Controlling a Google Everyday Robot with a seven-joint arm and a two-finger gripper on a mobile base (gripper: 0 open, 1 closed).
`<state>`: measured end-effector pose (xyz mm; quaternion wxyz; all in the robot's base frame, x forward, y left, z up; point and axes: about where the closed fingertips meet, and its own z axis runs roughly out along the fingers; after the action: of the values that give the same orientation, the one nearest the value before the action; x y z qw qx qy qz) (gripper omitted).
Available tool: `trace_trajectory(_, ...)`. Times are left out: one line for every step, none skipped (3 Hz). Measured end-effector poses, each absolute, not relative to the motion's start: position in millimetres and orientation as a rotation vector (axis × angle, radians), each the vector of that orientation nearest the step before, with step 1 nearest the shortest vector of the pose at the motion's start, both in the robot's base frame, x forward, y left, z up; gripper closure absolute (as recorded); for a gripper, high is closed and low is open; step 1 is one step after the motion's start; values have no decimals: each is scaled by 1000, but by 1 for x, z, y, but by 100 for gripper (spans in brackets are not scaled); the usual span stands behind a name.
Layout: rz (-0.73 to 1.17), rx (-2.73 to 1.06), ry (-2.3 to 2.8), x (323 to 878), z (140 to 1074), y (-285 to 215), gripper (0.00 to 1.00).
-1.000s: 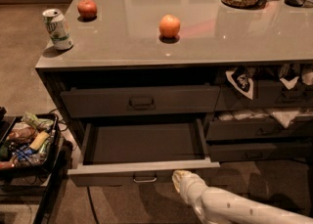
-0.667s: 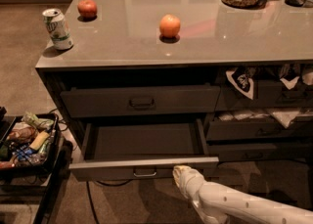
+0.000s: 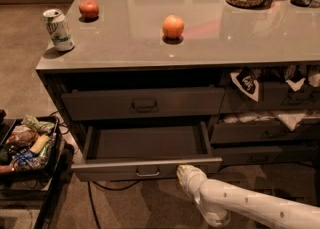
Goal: Close middle drawer
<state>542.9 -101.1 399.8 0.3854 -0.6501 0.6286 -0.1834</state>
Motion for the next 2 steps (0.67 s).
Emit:
trace_trajectory(-477,-1653,1603,548,397,-102,100)
trace_trajectory(-497,-1636,1599,564,392,-105,100)
